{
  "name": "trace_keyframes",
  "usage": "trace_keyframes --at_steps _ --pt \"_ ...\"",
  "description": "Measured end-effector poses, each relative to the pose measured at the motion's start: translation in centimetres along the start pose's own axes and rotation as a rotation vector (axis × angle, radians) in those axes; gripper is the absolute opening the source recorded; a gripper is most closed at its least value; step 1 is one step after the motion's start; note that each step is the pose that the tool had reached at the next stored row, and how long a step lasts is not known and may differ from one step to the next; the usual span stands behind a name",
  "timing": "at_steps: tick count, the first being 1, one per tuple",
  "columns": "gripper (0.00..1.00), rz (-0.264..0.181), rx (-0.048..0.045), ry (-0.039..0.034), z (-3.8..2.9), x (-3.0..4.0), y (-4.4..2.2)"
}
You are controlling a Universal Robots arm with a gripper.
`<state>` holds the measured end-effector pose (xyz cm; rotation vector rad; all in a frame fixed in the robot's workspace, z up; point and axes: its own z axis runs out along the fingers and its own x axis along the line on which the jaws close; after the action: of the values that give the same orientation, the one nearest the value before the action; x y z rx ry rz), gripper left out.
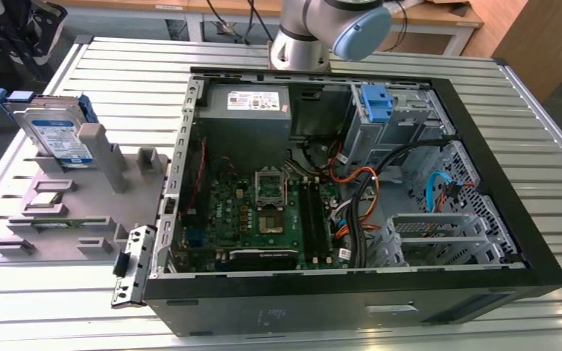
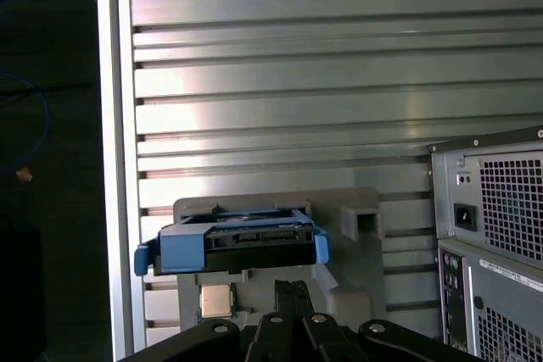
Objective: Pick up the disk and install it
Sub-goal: 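Reach for the disk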
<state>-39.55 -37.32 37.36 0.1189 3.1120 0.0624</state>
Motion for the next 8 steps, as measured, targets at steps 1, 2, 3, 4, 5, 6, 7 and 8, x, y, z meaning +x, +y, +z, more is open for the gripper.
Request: trace_keyframes --at_steps 1,2,3,4,5,6,7,8 --pt "0.11 0.000 0.0025 -0.0003 0.05 0.00 0.00" --pt "0.11 0.000 0.0057 -0.0005 0.11 0.00 -0.01" --pt "0.11 0.000 0.0096 -0.0007 0.18 0.00 -0.01" --pt "0.11 0.000 0.0139 -0.0009 0.26 0.00 -0.01" --pt "0.11 -0.001 0.0193 -0.0011 0.33 0.00 -0.01" --pt "0.11 -0.001 0.0248 -0.0013 0.40 0.00 -0.02" --pt "0.11 -0.001 0.0286 -0.0011 0.47 0.01 -0.02" --pt "0.11 -0.001 0.0321 -0.0005 0.54 0.01 -0.02"
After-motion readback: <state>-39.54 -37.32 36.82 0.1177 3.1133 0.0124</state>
